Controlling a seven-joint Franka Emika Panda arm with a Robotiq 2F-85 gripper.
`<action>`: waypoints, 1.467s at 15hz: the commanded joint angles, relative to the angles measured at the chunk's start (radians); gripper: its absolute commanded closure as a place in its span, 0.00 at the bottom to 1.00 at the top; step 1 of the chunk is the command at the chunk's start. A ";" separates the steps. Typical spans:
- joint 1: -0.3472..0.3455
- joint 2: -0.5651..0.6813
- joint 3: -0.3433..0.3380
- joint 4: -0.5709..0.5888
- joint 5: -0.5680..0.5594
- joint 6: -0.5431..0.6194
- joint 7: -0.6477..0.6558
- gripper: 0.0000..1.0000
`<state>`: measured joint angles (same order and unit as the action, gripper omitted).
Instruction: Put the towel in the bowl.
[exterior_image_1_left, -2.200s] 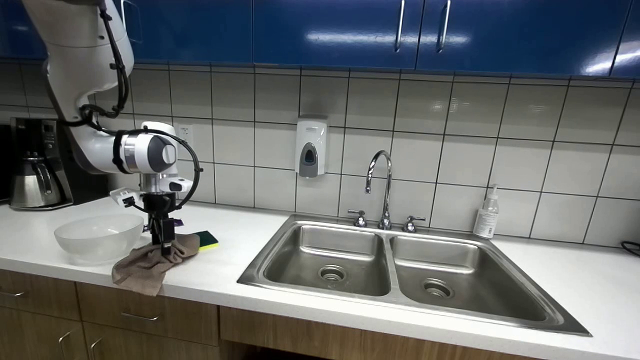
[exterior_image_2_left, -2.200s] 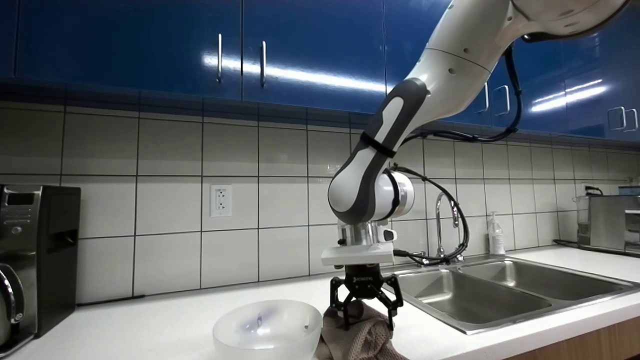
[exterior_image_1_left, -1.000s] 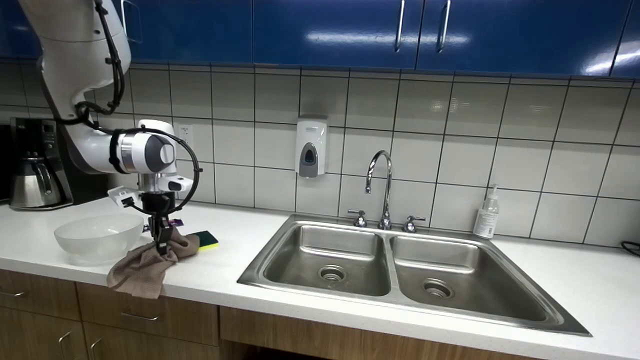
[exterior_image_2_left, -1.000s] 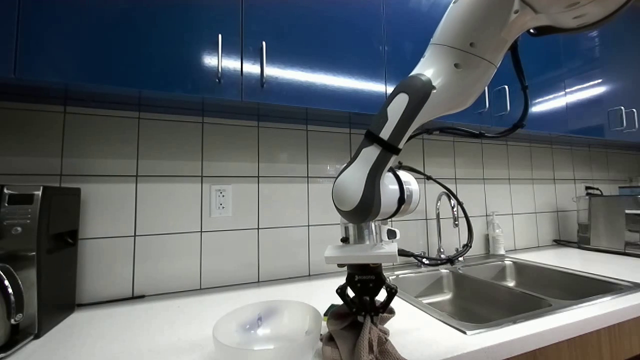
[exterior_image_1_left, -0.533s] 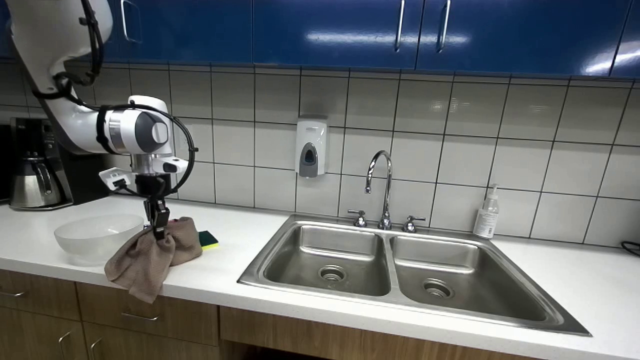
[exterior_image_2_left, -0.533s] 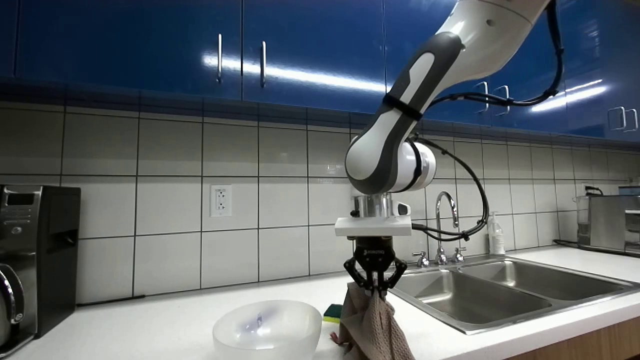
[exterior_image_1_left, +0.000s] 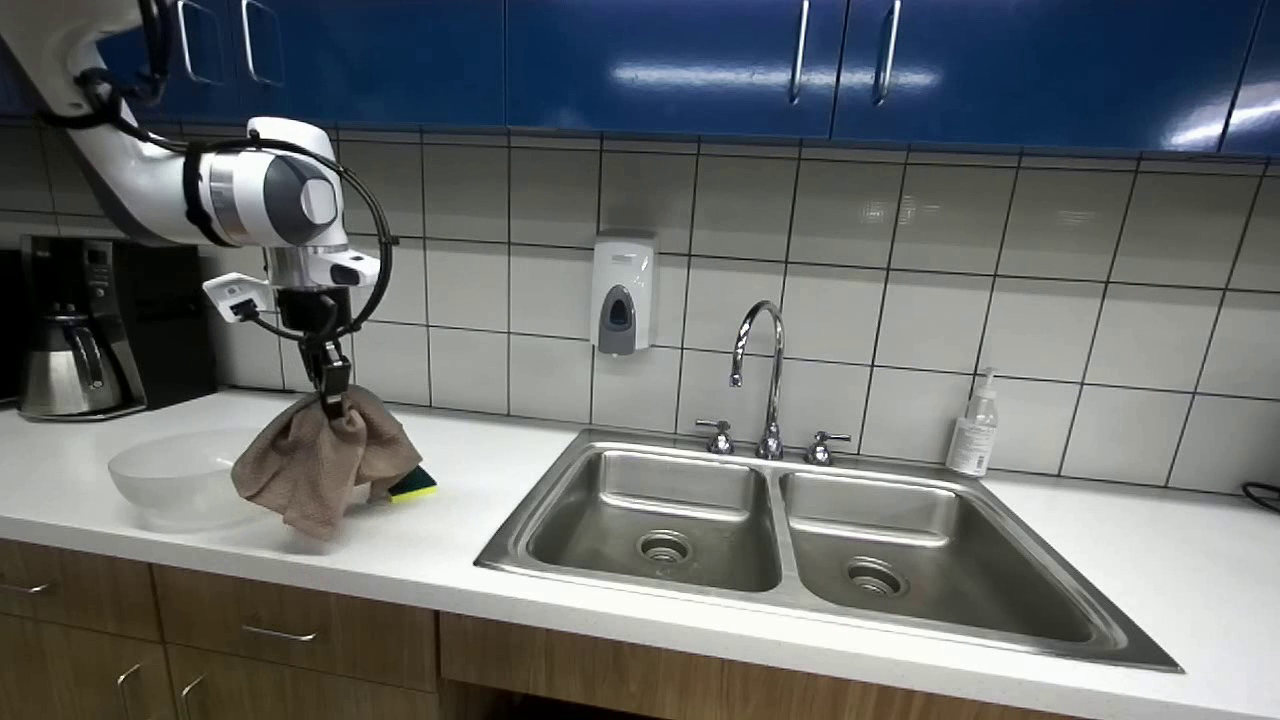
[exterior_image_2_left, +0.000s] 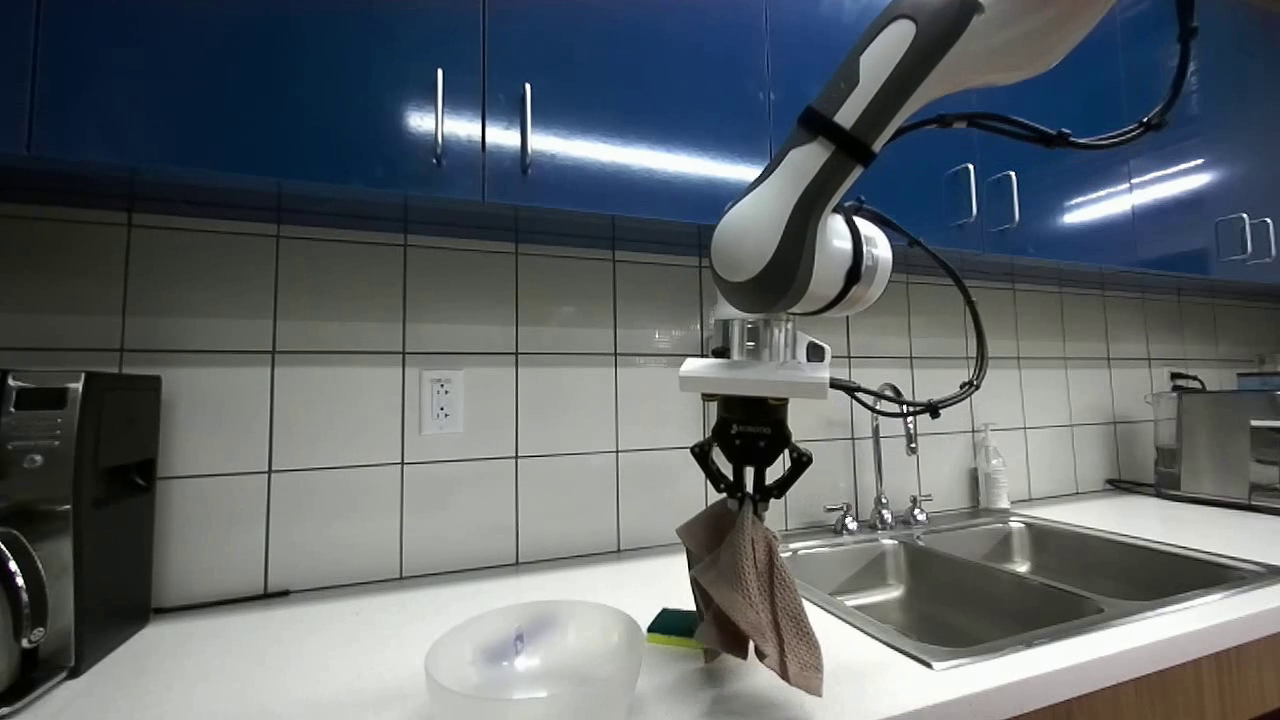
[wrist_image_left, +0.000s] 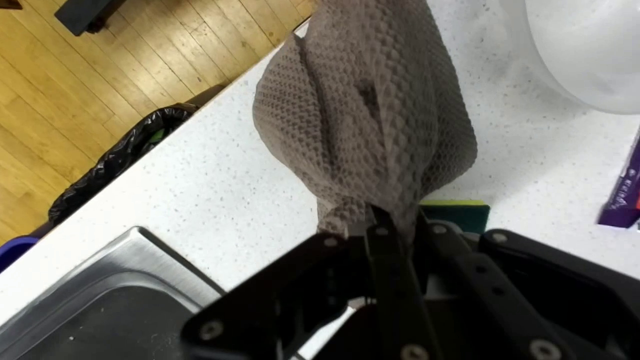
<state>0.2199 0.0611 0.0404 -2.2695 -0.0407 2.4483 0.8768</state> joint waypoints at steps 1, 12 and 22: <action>-0.031 -0.082 0.026 -0.014 -0.011 -0.022 -0.016 0.98; -0.034 -0.200 0.085 -0.009 0.022 -0.014 -0.041 0.98; -0.003 -0.192 0.169 0.022 0.080 -0.009 -0.086 0.98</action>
<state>0.2160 -0.1160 0.1825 -2.2647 0.0007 2.4510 0.8314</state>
